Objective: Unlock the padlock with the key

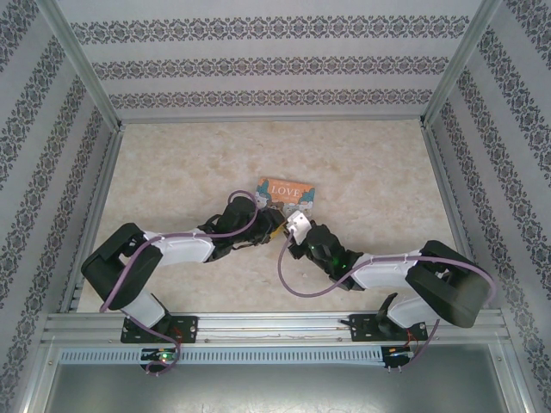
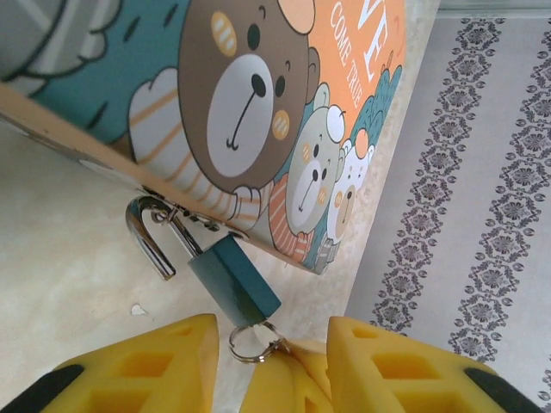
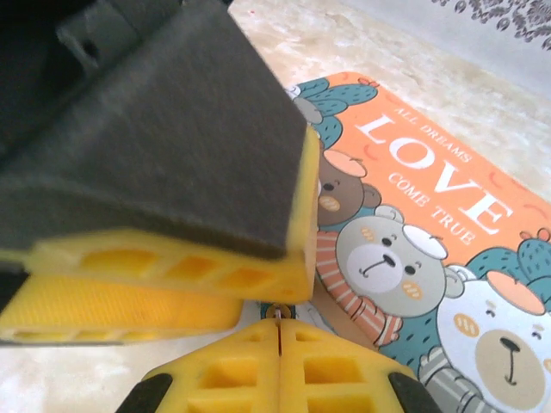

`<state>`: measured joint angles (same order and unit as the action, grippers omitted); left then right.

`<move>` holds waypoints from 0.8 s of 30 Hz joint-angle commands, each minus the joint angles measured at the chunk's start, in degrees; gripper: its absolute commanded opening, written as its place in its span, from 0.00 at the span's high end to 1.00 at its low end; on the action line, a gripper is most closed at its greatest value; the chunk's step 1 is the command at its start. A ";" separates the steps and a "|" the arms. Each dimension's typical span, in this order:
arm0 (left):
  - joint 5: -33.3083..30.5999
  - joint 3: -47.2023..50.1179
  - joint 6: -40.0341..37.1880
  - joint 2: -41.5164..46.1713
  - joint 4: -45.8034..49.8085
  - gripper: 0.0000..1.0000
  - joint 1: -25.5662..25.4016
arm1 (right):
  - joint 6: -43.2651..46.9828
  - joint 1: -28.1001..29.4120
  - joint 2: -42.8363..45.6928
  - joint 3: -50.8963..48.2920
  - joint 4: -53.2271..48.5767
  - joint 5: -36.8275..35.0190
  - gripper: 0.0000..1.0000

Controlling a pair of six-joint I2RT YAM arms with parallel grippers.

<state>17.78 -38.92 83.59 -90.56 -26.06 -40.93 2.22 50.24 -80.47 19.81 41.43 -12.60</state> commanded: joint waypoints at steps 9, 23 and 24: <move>-5.12 -1.77 -10.63 10.00 15.98 0.57 0.05 | -13.89 -4.71 4.21 -6.56 1.01 10.31 1.00; -17.88 -5.93 -25.53 20.70 29.08 0.49 0.50 | -41.05 -17.03 9.44 -7.71 -8.92 28.86 1.00; -18.29 -5.94 -26.03 21.02 29.22 0.48 0.58 | -42.43 -17.38 8.28 -7.52 -8.76 29.81 1.00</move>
<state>3.14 -43.99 61.65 -70.74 -0.78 -40.77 -32.84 33.56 -70.39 12.60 33.93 11.29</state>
